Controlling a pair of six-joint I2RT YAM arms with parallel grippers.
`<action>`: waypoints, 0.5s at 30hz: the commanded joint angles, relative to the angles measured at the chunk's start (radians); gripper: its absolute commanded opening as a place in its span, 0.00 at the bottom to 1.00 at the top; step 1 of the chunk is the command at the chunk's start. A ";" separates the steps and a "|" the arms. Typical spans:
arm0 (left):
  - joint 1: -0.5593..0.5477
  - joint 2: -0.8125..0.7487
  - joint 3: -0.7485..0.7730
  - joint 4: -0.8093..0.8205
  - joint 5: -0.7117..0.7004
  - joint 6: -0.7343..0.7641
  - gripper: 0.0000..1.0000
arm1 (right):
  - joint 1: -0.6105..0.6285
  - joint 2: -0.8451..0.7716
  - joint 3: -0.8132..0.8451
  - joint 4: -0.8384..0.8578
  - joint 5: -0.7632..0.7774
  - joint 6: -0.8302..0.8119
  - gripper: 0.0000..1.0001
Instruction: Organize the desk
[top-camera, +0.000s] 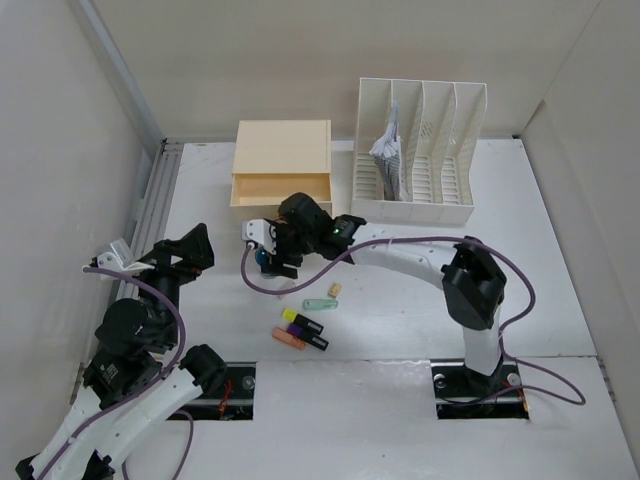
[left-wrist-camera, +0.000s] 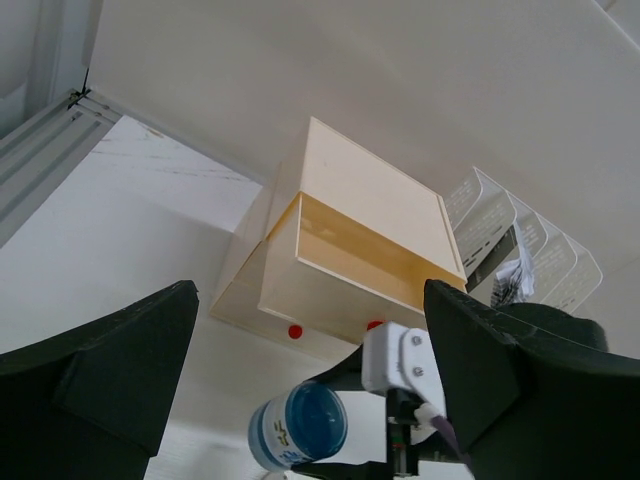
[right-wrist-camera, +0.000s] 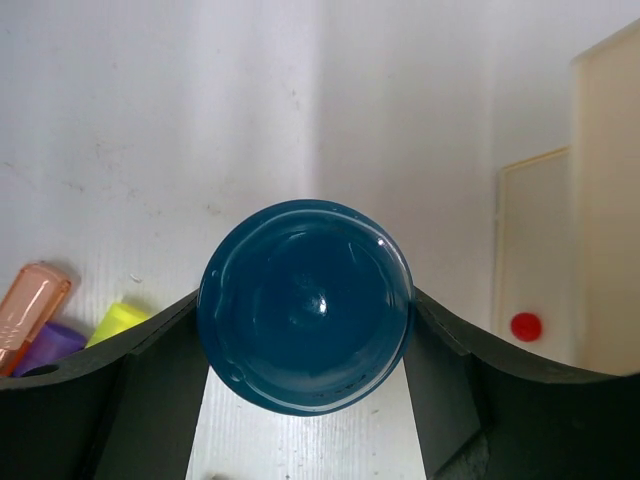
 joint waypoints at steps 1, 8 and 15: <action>0.002 -0.001 -0.002 0.025 -0.017 0.000 0.94 | 0.011 -0.101 0.022 0.025 -0.038 0.018 0.34; 0.002 -0.001 -0.002 0.025 -0.017 0.000 0.94 | 0.011 -0.180 0.147 -0.088 -0.081 0.040 0.34; 0.002 -0.001 -0.002 0.025 -0.017 -0.009 0.94 | 0.011 -0.221 0.256 -0.145 -0.039 0.049 0.34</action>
